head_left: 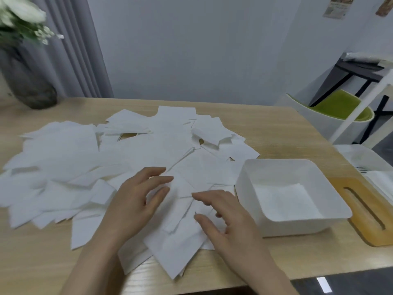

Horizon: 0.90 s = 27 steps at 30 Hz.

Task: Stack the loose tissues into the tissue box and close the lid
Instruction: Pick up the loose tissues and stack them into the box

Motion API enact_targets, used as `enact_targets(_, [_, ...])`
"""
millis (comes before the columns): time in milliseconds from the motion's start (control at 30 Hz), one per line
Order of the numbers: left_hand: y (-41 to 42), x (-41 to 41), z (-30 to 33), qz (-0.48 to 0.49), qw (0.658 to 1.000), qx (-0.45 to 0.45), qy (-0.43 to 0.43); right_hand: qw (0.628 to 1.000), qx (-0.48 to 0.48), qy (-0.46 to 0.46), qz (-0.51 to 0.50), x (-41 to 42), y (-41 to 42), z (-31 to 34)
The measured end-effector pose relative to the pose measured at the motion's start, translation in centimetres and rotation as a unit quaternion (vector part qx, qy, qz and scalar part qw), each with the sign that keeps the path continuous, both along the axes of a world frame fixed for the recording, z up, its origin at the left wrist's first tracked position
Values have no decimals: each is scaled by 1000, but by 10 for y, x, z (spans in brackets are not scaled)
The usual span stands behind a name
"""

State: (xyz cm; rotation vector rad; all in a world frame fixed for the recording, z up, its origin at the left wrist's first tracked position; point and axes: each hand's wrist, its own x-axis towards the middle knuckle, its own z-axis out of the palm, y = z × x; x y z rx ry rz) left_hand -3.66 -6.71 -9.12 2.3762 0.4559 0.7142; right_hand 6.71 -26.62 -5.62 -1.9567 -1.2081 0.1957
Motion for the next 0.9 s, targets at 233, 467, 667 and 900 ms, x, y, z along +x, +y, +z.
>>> enact_targets(233, [11,-14,-34,40,999,21,-8,983,-172,31,-49,-11,14,-19])
enact_targets(467, [11,-12,-44,46,999,-5,-16,957,-191,200,-86,-6,22,-19])
enact_targets(667, [13,-13,-46,53,997,-42,-33,950,-150,256,-96,9,14,-10])
enact_targets(900, [11,-11,-46,64,997,-34,-41,964,31,208,-162,17,3,11])
